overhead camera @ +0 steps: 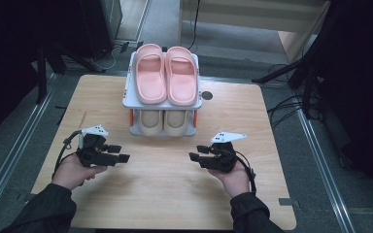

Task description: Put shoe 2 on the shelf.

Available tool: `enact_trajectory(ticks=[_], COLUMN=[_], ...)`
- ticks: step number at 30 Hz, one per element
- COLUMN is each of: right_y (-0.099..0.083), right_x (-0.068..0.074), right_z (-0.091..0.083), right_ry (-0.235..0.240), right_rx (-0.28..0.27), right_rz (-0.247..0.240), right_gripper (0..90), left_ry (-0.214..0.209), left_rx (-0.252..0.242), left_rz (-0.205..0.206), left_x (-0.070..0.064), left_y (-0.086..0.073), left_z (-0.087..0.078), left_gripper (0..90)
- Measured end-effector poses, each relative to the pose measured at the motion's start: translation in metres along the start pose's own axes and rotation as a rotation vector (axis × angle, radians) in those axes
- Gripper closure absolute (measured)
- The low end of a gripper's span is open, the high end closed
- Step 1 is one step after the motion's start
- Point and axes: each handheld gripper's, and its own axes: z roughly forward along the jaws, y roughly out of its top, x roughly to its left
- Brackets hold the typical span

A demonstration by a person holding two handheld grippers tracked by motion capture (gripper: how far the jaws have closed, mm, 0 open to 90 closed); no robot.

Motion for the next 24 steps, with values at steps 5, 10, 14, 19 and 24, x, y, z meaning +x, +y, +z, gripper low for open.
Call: enact_trajectory(ticks=[5,10,14,19,24], right_y=[-0.0014,-0.002,-0.0018,-0.0017,-0.0017], right_x=[-0.0053,-0.0081,-0.008,-0.0084,-0.0092], right_z=[-0.0025,-0.0032,-0.0029,-0.0033,-0.0036], right_ry=[-0.009,-0.009,-0.008,-0.006,-0.006], right_rx=[-0.003,-0.004,-0.006,-0.009,-0.011], right_rz=[0.024,0.045,0.042,0.04,0.042], right_gripper=[52.4,51.4,51.3,51.1,51.0], left_ry=[0.0,0.001,0.004,0.001,0.002], left_rx=[-0.003,-0.005,-0.007,-0.004,-0.003], left_rz=[-0.016,-0.023,-0.019,-0.021,-0.02], left_x=[0.0053,0.0078,0.0078,0.0074,0.0071], left_y=[-0.0003,-0.0007,-0.0008,-0.0009,-0.0009], left_z=[-0.0023,-0.0035,-0.0041,-0.0034,-0.0032], left_gripper=[38.4,37.7,37.6,37.5,37.5])
